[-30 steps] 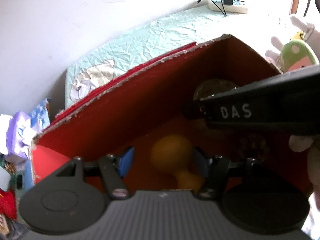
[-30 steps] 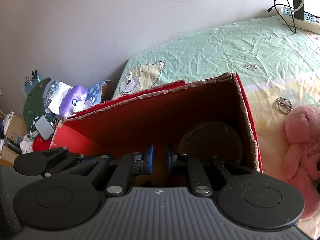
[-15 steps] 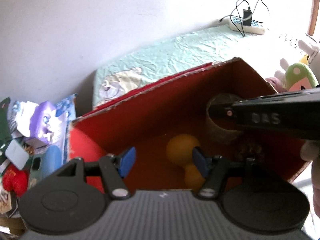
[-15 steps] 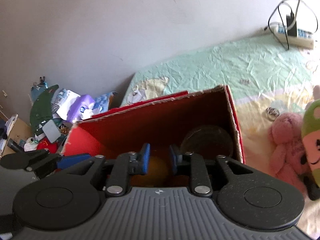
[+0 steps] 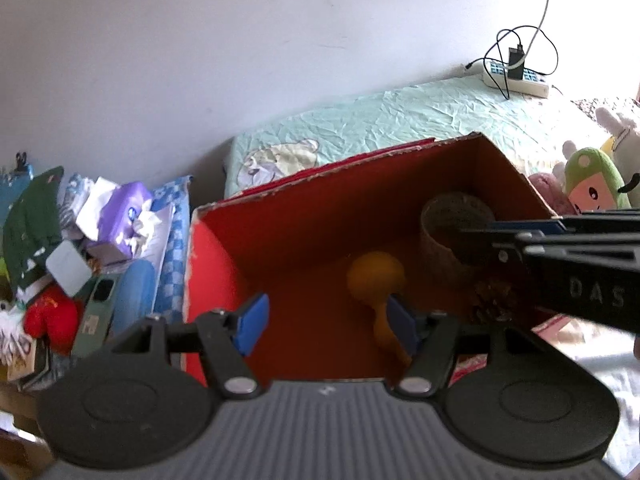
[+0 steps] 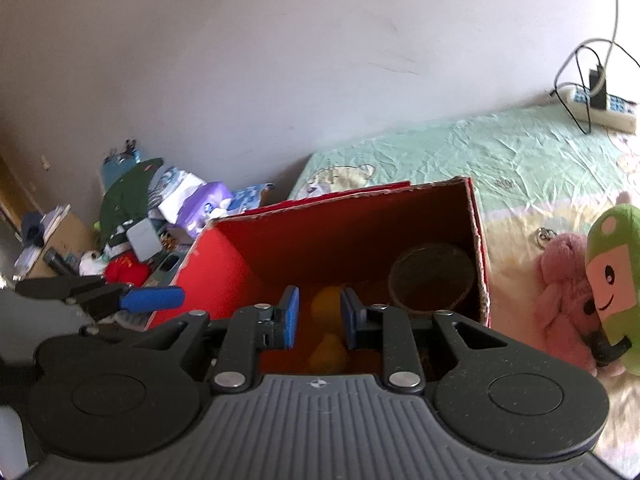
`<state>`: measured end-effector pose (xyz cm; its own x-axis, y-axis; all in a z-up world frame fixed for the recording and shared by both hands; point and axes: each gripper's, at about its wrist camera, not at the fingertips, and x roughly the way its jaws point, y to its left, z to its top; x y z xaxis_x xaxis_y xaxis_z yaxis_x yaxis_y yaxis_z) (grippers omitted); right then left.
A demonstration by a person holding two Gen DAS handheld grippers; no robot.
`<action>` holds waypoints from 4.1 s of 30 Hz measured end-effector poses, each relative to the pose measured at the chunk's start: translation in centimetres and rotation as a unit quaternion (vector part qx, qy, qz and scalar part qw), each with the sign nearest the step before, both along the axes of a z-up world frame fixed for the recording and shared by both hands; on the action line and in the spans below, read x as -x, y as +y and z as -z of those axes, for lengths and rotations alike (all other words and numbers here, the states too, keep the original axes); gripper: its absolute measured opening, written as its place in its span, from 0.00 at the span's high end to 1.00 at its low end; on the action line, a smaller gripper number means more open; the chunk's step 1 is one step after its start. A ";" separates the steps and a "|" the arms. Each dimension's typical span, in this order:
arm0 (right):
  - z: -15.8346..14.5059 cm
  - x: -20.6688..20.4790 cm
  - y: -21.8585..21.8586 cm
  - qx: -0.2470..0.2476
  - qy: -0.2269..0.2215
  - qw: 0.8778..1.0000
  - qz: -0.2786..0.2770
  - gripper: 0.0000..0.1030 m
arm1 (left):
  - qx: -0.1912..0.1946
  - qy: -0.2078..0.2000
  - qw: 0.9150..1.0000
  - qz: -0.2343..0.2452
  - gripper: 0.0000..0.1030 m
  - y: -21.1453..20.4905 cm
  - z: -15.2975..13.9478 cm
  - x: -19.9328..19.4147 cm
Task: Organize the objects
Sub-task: 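Raise the right gripper out of the box toward the white shoe, then grasp the white-and-red cloth shoe with the right gripper and lift, then carry the shoe over the red box with the right gripper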
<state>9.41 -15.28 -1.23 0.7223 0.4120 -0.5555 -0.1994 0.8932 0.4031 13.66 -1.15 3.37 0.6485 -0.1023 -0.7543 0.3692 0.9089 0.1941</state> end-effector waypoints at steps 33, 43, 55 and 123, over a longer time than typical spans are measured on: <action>4.2 5.0 -0.4 -0.058 0.059 0.987 -0.137 0.75 | 0.051 0.054 0.997 -0.006 0.38 2.6 2.5 8.0; 7.6 4.4 0.7 -0.070 0.131 0.981 -0.127 0.75 | 0.065 0.077 0.994 0.041 0.46 2.6 4.6 10.0; 9.7 4.0 1.8 -0.056 0.176 0.976 -0.113 0.68 | 0.079 0.110 0.986 0.100 0.46 2.3 6.6 10.8; -3.4 -4.3 -1.2 -0.113 0.043 0.988 -0.092 0.79 | 0.132 -0.053 0.963 0.227 0.71 0.7 -5.8 1.7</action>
